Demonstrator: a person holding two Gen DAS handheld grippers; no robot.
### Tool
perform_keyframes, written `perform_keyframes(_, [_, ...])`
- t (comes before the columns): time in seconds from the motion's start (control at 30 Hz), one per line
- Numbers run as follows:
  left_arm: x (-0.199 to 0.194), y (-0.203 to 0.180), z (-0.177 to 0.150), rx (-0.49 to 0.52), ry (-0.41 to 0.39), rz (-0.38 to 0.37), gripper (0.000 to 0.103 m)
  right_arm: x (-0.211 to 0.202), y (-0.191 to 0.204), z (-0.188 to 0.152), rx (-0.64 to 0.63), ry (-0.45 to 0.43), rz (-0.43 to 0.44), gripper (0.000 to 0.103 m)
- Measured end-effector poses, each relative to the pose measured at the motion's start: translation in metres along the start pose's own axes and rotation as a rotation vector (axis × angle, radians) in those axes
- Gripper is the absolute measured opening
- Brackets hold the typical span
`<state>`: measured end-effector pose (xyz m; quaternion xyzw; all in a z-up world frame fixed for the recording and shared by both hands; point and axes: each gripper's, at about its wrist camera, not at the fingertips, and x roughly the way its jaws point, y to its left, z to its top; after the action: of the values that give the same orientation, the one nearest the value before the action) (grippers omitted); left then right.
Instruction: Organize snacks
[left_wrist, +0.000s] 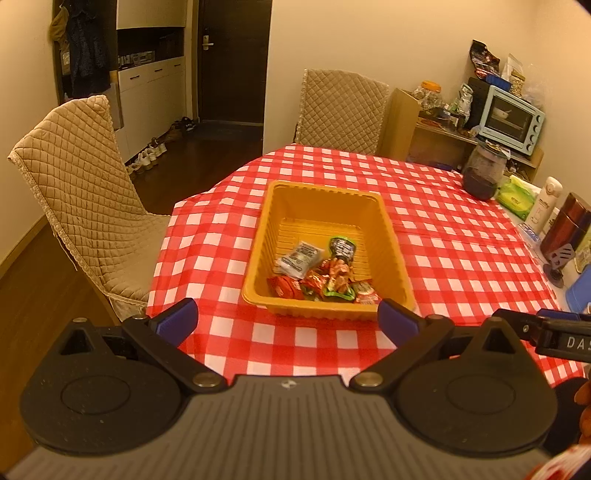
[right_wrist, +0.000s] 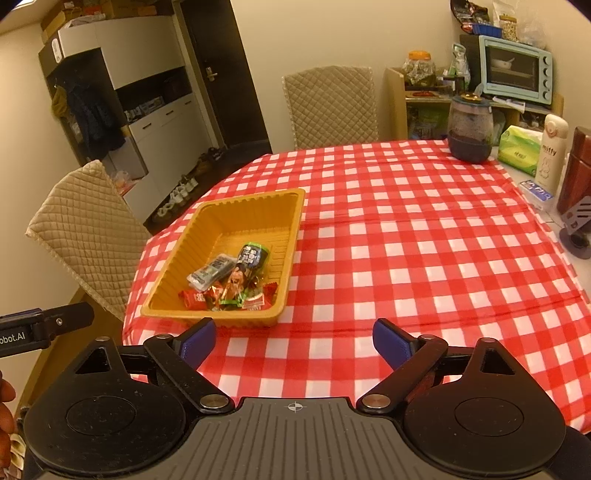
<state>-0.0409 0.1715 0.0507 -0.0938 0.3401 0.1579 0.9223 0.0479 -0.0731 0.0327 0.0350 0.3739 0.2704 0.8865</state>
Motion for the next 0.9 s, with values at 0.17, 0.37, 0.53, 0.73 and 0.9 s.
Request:
perform_keyframes(0.17, [-0.012,-0.01,-0.006,0.005,0.009,-0.003,0.103,-0.017,-0.001,-0.006,-0.011,-0.005,-0.005,0.092])
perform_keyframes(0.37, [-0.027,-0.021,-0.012,0.013,0.003,-0.015,0.103,-0.035,0.0,-0.012,-0.042,-0.014,-0.028,0.092])
perform_keyframes(0.53, [-0.04,-0.03,-0.017,0.036,-0.009,-0.012,0.103,-0.049,0.0,-0.018,-0.063,-0.025,-0.052,0.092])
perform_keyframes(0.73, [-0.05,-0.036,-0.026,0.05,-0.009,-0.021,0.103,-0.061,0.001,-0.023,-0.081,-0.032,-0.057,0.092])
perform_keyframes(0.9, [-0.056,-0.04,-0.031,0.062,-0.017,-0.011,0.103,-0.067,0.004,-0.027,-0.076,-0.048,-0.062,0.092])
